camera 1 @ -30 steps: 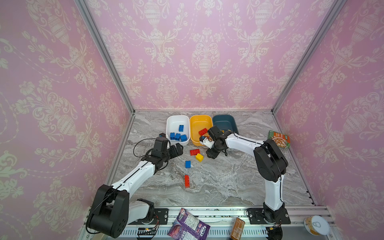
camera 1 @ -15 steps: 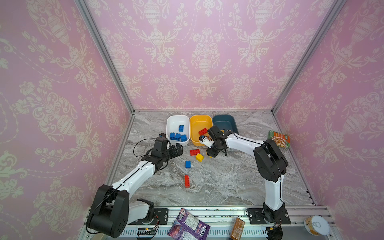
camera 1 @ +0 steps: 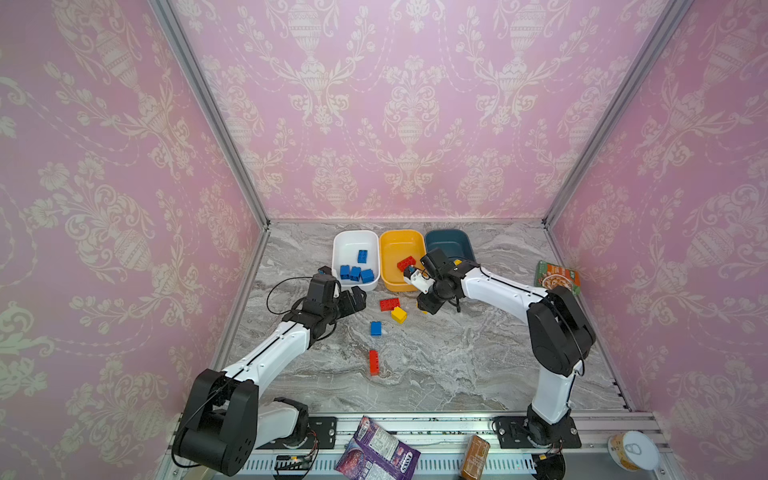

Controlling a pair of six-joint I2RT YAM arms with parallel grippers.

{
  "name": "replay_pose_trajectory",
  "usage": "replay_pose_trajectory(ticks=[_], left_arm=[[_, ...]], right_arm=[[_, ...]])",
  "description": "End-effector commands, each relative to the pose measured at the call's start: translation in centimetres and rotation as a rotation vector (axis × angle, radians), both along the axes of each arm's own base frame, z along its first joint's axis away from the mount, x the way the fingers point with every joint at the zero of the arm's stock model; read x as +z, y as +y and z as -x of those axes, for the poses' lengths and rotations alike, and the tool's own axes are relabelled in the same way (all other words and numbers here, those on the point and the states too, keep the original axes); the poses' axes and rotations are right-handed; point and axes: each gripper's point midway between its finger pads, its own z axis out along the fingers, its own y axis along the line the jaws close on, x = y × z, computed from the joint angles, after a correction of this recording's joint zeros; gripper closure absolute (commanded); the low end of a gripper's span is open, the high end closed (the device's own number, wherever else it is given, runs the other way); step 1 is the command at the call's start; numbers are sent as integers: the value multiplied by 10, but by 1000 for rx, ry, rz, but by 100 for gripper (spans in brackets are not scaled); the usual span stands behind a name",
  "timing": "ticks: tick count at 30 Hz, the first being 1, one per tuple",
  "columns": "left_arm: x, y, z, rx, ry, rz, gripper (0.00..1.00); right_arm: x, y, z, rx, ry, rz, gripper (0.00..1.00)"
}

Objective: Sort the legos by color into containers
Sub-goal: 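Carry the yellow brick into the teal container and open the right gripper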

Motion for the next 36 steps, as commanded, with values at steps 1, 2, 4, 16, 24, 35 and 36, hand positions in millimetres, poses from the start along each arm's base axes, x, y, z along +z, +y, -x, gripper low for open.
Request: replay_pose_trajectory(ticks=[1, 2, 4, 16, 24, 35, 36], left_arm=[[2, -1, 1, -15, -2, 1, 1], [2, -1, 1, -15, 0, 2, 1], [1, -1, 1, -16, 2, 2, 1], [2, -1, 2, -14, 0, 4, 1], [3, -1, 2, -12, 0, 5, 1], [3, 1, 3, -5, 1, 3, 1], [4, 1, 3, -4, -2, 2, 1]], right_arm=[[22, -12, 4, -40, -31, 22, 71], [28, -15, 2, -48, -45, 27, 71], [37, -22, -4, -72, -71, 41, 71], [82, -73, -75, -315, -224, 22, 72], [73, -101, -136, -450, -268, 9, 71], [42, -122, -199, -551, -259, -35, 72], [39, -123, -203, -557, -258, -37, 72]])
